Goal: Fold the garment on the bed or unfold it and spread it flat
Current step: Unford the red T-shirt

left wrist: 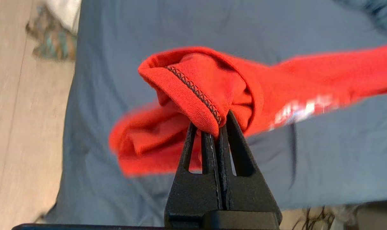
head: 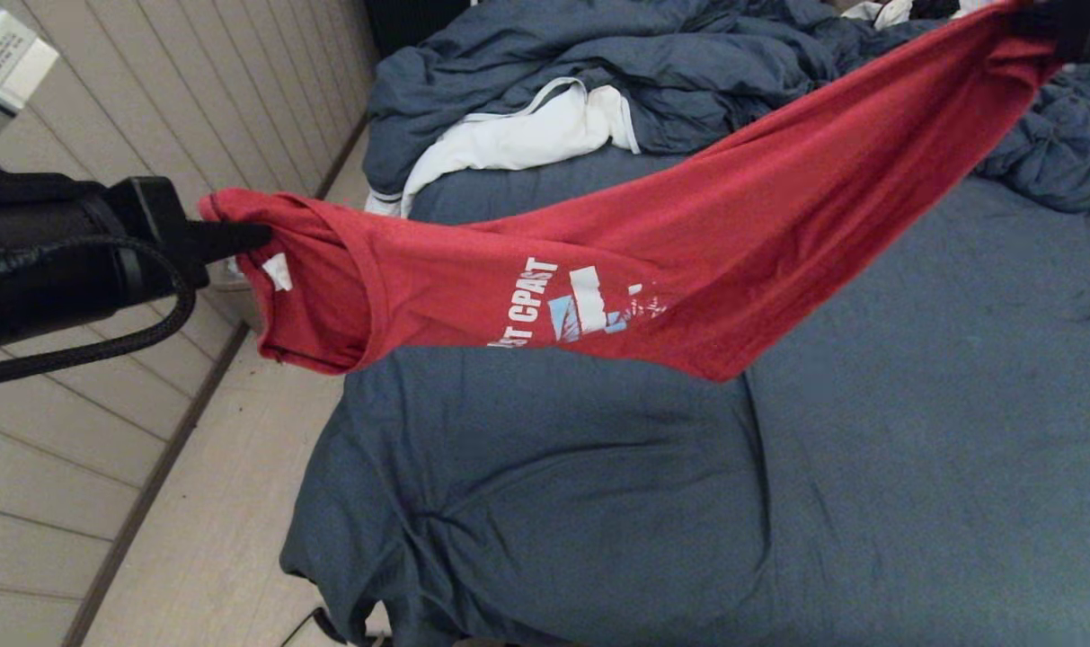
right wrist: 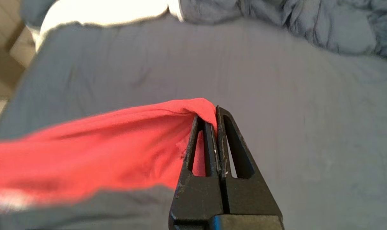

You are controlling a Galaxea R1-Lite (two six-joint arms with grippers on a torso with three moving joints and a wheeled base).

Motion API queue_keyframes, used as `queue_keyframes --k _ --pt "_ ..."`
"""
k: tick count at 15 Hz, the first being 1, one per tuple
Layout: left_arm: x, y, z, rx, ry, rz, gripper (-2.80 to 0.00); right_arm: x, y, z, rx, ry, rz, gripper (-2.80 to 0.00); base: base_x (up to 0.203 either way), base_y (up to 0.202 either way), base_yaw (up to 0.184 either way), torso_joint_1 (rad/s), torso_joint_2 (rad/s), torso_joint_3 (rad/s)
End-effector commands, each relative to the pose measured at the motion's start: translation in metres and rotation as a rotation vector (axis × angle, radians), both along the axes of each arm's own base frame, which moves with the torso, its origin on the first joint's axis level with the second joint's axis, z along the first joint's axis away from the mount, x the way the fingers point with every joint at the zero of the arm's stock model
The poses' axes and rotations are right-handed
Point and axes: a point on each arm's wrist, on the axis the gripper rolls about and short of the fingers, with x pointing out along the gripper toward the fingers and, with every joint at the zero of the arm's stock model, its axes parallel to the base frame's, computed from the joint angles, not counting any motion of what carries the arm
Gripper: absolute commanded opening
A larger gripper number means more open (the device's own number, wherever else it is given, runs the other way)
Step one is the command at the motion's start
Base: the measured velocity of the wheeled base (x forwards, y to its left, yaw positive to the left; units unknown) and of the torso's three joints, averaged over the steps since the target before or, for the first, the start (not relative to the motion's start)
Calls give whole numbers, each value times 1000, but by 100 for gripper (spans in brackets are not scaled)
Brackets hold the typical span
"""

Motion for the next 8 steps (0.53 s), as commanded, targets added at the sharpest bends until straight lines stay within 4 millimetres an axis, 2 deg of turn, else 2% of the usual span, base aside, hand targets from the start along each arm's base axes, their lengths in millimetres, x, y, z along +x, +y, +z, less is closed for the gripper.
queue_keyframes --k 1,6,8 --pt "-24 11 -9 18 32 -8 -280 -24 -7 -2 -11 35 29 -280 0 0 0 0 0 0" --pt "-104 49 -27 71 120 -109 -280 -85 -25 -18 -40 212 93 -280 0 0 0 0 0 0" --pt "-134 63 -34 81 151 -158 -280 -109 -33 -21 -47 234 103 -280 0 0 0 0 0 0"
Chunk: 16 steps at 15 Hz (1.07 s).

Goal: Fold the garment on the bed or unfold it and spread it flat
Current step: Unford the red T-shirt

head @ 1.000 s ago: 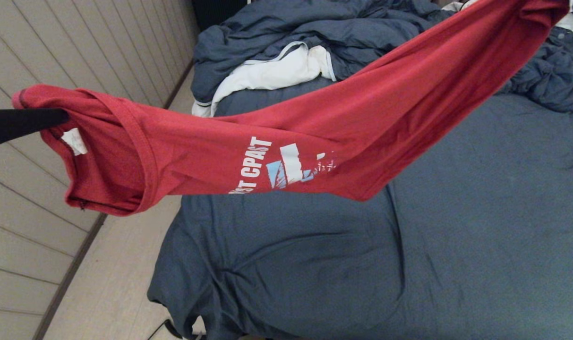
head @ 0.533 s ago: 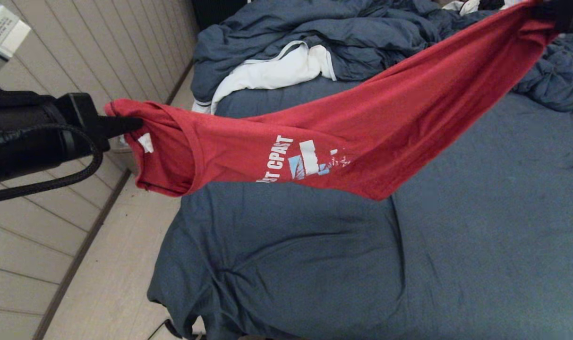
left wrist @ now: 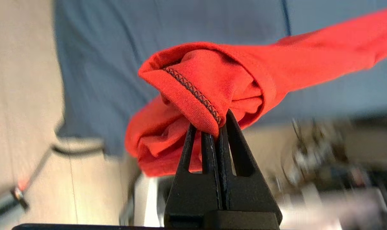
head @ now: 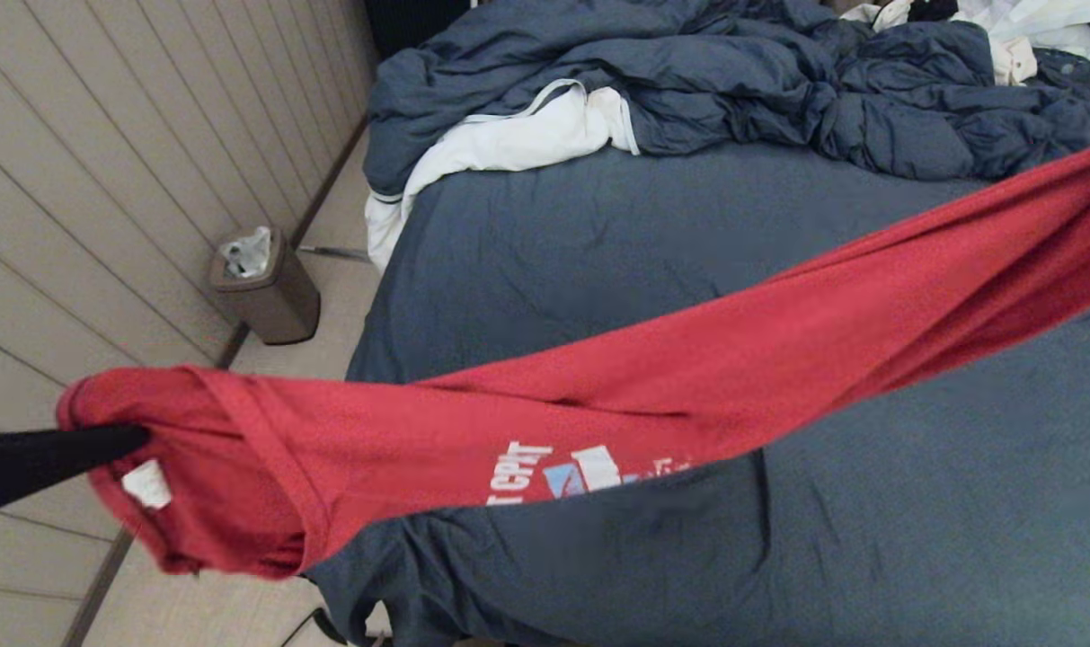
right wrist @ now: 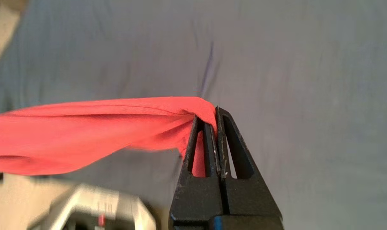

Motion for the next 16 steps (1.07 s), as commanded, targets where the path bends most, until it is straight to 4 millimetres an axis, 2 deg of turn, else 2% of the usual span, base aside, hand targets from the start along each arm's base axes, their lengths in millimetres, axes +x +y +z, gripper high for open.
queue_keyframes --k 1,2,4,5,7,10,12,14,16 --pt "-45 23 -5 -18 -17 -26 -280 -35 -10 -1 1 -6 26 -280 0 0 0 0 0 0" --pt "-53 27 -8 -13 -12 -36 -280 -40 -11 -3 -6 12 44 -280 0 0 0 0 0 0" --pt "-51 26 -10 20 -11 -69 -280 -29 -7 -8 -21 55 46 -280 0 0 0 0 0 0" --pt "-45 22 -11 26 11 -84 -280 -14 -1 -13 -34 97 46 -280 0 0 0 0 0 0" --pt "-21 9 -18 50 93 -116 -280 31 15 -28 -64 217 40 -280 0 0 0 0 0 0" --pt "39 -24 -43 79 182 -133 -280 121 37 -60 -77 345 14 -280 0 0 0 0 0 0" --pt "88 -43 -63 86 212 -106 -280 186 44 -87 -68 368 -24 -280 0 0 0 0 0 0" --pt "146 -52 -84 77 227 -43 -280 247 40 -106 -44 341 -75 -280 0 0 0 0 0 0" --pt "201 -48 -104 54 239 17 -280 293 33 -121 -19 293 -116 -280 0 0 0 0 0 0"
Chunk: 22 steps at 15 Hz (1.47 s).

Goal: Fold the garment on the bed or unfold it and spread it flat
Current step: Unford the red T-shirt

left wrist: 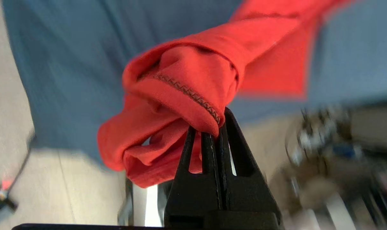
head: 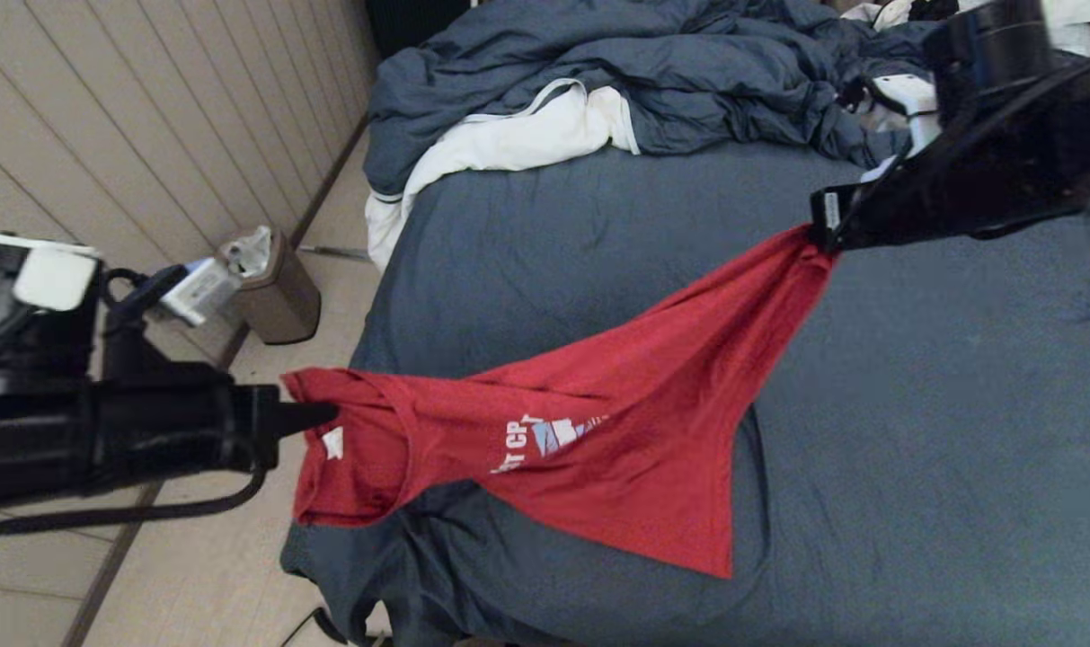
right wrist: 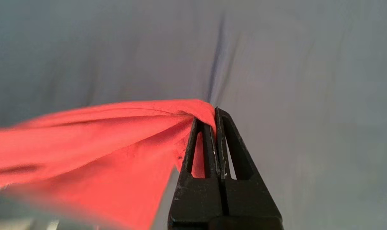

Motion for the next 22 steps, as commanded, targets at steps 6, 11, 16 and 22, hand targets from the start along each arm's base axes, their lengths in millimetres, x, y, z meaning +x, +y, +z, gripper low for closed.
queue_keyframes --k 6,11,16,22 --pt "180 23 -50 -55 -49 153 -280 130 -9 -89 25 -135 -90 -280 0 0 0 0 0 0" --pt "227 3 -55 -55 -174 214 -280 142 -27 -101 36 -166 -176 -280 0 0 0 0 0 0" --pt "232 -14 -57 -33 -184 226 0 143 -28 -104 49 -163 -184 0 0 0 0 0 0 0" --pt "215 16 -7 -86 -276 298 0 133 -31 -86 74 -194 -193 0 0 0 0 0 0 0"
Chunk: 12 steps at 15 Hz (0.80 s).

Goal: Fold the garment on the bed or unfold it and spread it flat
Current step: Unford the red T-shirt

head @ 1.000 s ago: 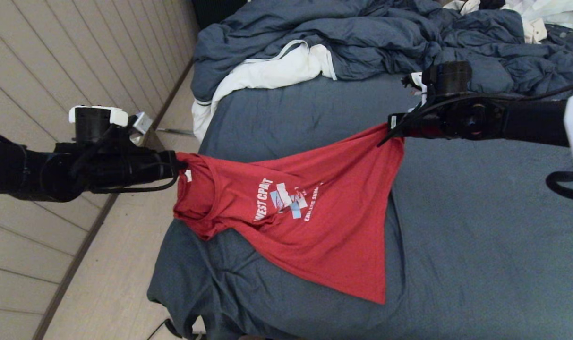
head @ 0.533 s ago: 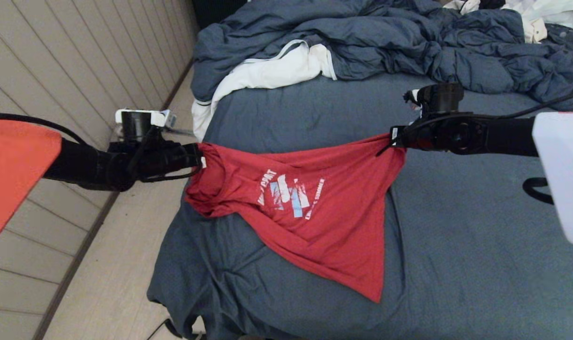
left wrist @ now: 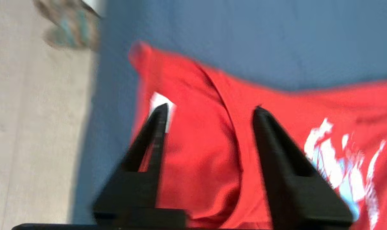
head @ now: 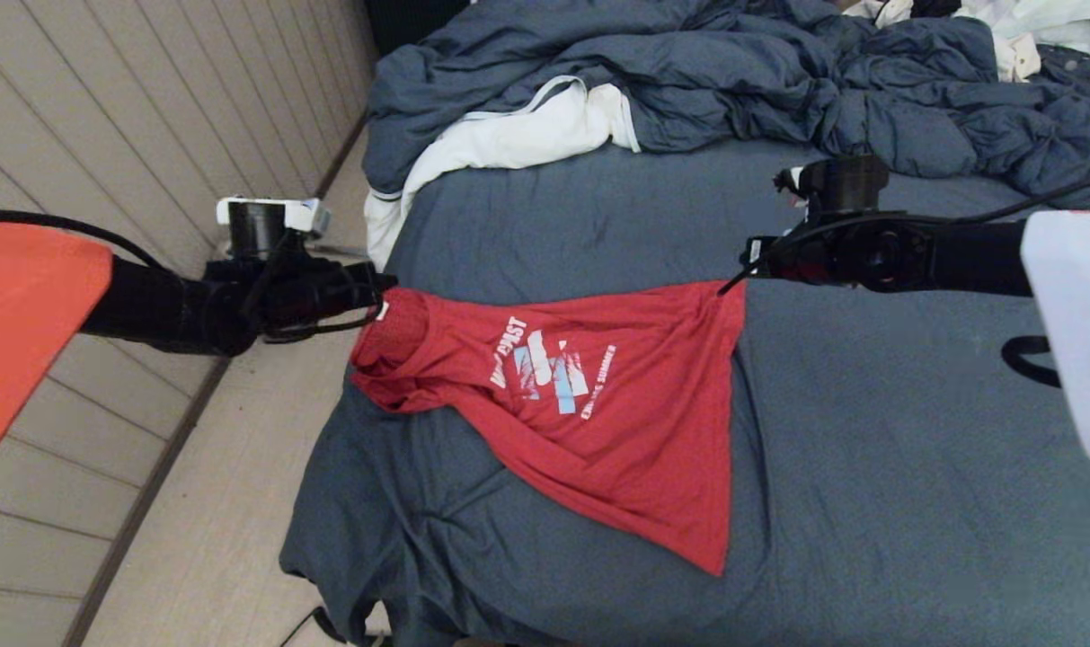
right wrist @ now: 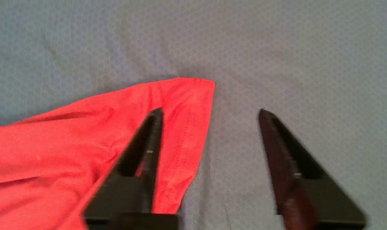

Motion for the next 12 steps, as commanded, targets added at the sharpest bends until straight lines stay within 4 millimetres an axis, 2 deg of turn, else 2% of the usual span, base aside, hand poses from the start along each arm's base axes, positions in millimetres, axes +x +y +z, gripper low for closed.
queue_keyframes --k 1,2,4,5,6,8,9,10,12 --pt "-20 20 33 -31 -53 43 0 -13 -3 18 19 -32 -11 0 0 0 0 0 0 0" --pt "-32 24 31 -32 -25 47 0 -22 -5 26 33 -42 -14 0 0 0 0 0 0 0" --pt "-66 26 8 -21 89 34 0 -47 -4 38 51 -30 -11 0 0 0 0 0 0 0" --pt "-89 23 -9 -12 164 9 0 -65 -1 38 53 -4 0 -280 0 0 0 0 0 0" --pt "-114 18 -25 -3 238 -25 -280 -86 6 42 54 14 28 -280 0 0 0 0 0 0" --pt "-150 9 -51 16 349 -87 -280 -116 22 48 59 29 115 -280 0 0 0 0 0 0" --pt "-155 5 -57 18 369 -105 -280 -119 25 47 56 50 147 -280 0 0 0 0 0 0" --pt "-150 2 -62 18 358 -112 -280 -120 27 49 54 57 166 -280 0 0 0 0 0 0" --pt "-127 1 -72 19 252 -118 -280 -117 28 48 62 60 192 -280 0 0 0 0 0 0"
